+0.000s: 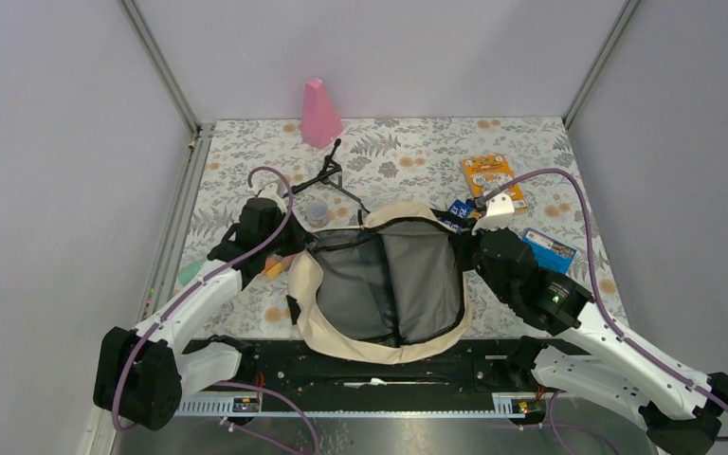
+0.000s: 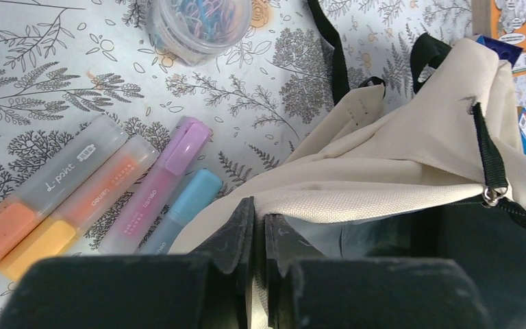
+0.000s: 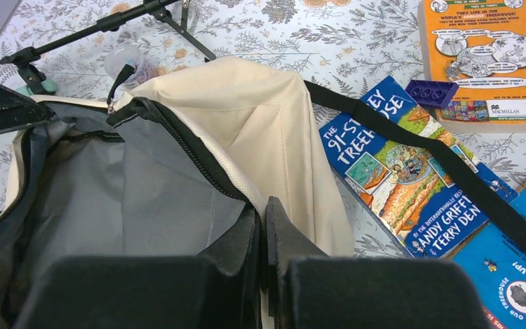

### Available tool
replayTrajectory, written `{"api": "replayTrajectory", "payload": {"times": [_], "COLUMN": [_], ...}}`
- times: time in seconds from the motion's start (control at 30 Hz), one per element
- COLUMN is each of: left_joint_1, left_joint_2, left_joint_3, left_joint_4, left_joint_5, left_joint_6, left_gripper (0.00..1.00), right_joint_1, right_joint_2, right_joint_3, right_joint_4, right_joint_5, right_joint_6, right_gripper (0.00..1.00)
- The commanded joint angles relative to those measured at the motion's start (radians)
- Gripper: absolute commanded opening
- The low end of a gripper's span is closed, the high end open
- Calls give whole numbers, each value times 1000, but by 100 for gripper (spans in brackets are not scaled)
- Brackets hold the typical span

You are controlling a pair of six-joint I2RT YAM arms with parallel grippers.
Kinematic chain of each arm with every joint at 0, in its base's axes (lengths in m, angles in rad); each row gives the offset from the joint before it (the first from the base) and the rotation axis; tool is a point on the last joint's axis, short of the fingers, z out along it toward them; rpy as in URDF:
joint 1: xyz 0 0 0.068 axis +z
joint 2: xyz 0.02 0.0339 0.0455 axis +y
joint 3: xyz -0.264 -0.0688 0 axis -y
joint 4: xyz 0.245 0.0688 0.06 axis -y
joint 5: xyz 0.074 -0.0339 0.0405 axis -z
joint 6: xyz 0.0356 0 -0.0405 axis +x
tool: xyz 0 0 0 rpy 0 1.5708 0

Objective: Pack the student bag
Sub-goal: Unzip the student bag at the center of the board.

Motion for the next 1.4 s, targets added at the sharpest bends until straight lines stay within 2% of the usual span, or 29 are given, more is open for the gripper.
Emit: {"api": "replayTrajectory", "payload": {"times": [0.0,0.03,0.1,0.23,0.3,0.33,0.43,0.53,0.73,0.9,1.0,1.13,1.23,1.37], "left_joint_1": [54,55,54,54,54,54,49,40,38,31,0,-79,-83,-84], "left_joint_2": [-25,-29,-42,-81,-109,-121,-165,-199,-201,-198,-193,-170,-150,-166], "left_joint_3": [-9,-2,6,0,-12,-26,-67,-107,-160,-148,-125,-60,-47,-51], "left_joint_4": [7,-2,-19,-52,-70,-75,-75,-94,-74,-46,-12,-103,-147,-171], "left_joint_5": [-73,-63,-48,-26,-8,10,55,38,81,143,202,86,39,-11], "left_joint_6": [22,25,34,33,21,11,-9,-9,-19,-15,-14,22,27,23], "left_gripper": [0,0,9,67,85,89,94,98,99,99,99,99,99,99], "right_joint_1": [-40,-40,-40,-40,-40,-40,-40,-40,-40,-46,-49,-56,-58,-58], "right_joint_2": [-36,-31,-14,28,49,62,90,127,233,345,406,436,407,309], "right_joint_3": [39,28,16,-1,-9,-10,-16,-43,-92,-67,-57,-28,-10,-6], "right_joint_4": [29,45,69,119,144,152,157,161,143,80,74,30,-16,-89], "right_joint_5": [79,54,4,-82,-115,-127,-112,-55,38,108,117,139,162,230], "right_joint_6": [-21,-12,11,53,70,75,90,112,174,218,227,237,235,209], "right_gripper": [0,0,0,0,0,0,0,1,3,12,25,53,72,86]}}
